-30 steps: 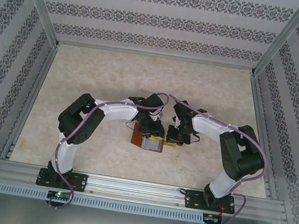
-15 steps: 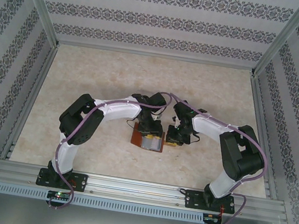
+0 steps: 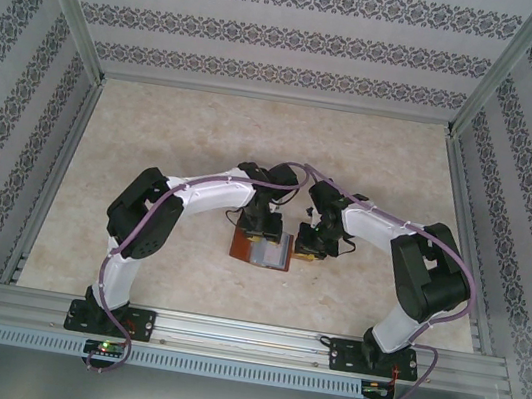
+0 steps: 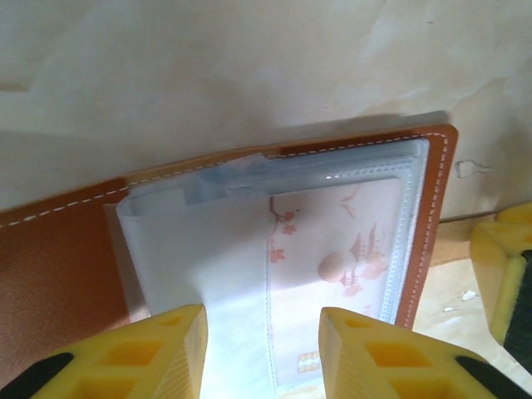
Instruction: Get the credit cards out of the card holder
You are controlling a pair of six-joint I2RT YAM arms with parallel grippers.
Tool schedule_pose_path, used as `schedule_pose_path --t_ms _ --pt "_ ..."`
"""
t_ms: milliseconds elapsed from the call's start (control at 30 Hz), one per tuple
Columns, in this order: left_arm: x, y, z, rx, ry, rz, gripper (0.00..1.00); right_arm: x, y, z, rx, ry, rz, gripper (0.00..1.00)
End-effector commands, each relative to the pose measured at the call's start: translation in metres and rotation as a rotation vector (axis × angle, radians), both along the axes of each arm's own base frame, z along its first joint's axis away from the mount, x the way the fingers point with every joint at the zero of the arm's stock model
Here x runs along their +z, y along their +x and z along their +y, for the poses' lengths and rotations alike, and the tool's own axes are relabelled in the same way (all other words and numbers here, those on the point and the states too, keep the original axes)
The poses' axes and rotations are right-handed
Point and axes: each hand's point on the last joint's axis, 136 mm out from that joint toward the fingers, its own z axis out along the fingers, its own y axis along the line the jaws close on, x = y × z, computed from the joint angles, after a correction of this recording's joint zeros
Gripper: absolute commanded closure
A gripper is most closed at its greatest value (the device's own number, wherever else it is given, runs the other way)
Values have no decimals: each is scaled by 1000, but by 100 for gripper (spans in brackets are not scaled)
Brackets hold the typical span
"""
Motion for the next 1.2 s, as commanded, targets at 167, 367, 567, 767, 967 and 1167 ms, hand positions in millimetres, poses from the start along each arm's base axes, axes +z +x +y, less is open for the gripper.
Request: schedule_pose_path --t_ms 167,367,567,767,967,1167 --pt "3 -6 16 -38 106 -4 56 -13 -6 -8 2 -41 31 78" --pt "10 -5 19 -41 116 -19 57 -12 -6 -7 2 -39 30 78" --pt "18 -4 18 -39 95 -39 69 -11 -6 -7 4 -42 30 78" --pt "19 -5 11 -28 44 -45 89 -11 -7 -9 4 -46 31 78" --pt "18 -6 5 -19 3 -42 94 -12 -8 -9 4 -48 34 78" --pt "13 -7 19 -17 61 -46 93 -13 -10 -10 5 -51 36 79"
